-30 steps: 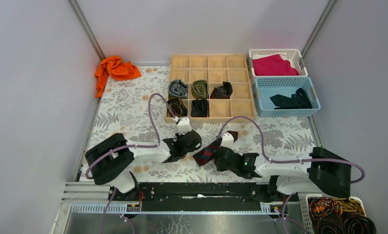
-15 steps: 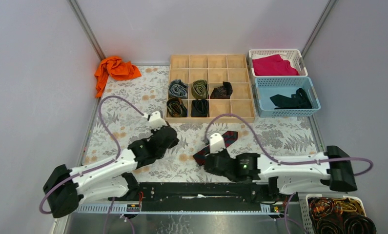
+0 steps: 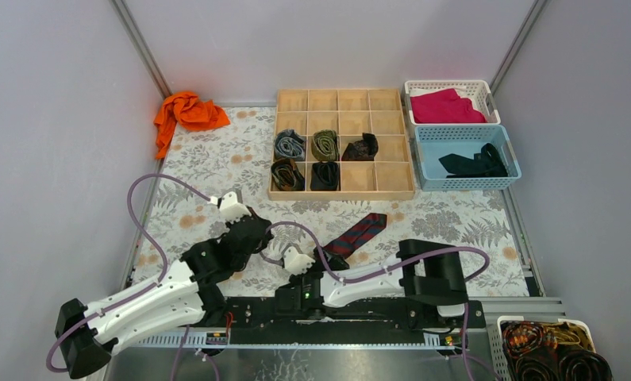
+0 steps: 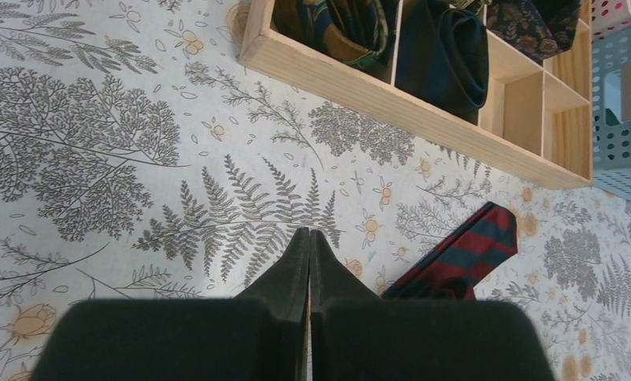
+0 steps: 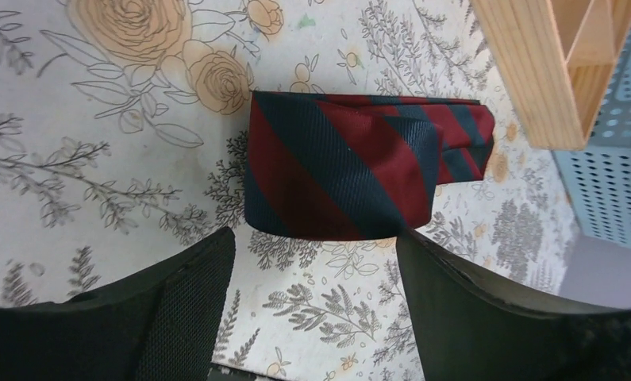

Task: Roll the ties
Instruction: Roll the tie at the center of the board.

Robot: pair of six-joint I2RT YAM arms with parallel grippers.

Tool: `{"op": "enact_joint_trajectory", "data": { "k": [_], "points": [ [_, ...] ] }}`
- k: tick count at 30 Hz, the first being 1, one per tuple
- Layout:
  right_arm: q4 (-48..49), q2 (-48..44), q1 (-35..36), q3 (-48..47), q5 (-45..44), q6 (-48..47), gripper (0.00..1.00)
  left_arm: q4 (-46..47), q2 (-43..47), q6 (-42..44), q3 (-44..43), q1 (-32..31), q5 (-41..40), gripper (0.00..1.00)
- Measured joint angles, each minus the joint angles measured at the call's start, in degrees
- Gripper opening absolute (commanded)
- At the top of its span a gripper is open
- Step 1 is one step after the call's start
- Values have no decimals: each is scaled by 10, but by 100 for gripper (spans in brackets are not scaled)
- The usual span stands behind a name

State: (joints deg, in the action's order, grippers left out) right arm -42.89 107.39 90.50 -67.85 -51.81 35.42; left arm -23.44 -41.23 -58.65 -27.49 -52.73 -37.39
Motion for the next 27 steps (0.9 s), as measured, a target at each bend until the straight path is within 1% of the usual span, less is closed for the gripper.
{"op": "enact_joint_trajectory", "data": {
  "k": [1, 5, 10, 14, 19, 23, 26, 27],
  "points": [
    [-4, 11, 0, -3, -4, 2, 85, -7, 1, -1, 1, 0, -2, 0],
    [-15, 36, 0, -11, -26, 2, 85, -9, 5, -2, 7, 0, -2, 0],
    [-7, 44, -4, -14, -30, 0, 85, -9, 7, -1, 10, 0, -2, 0],
    [27, 44, -26, -5, -23, -9, 85, -9, 6, 2, 10, 0, -4, 0],
    [46, 44, -62, 3, -35, -12, 84, -8, -1, 7, 10, 0, -6, 0],
    [60, 44, -73, 10, -43, -12, 78, -6, -6, 14, 10, 0, -13, 0],
    [69, 44, -76, 14, -43, -16, 71, -3, -9, 19, 10, 1, -15, 0],
    [75, 44, -78, 16, -43, -17, 67, -1, -10, 21, 10, 1, -16, 0]
  ]
}}
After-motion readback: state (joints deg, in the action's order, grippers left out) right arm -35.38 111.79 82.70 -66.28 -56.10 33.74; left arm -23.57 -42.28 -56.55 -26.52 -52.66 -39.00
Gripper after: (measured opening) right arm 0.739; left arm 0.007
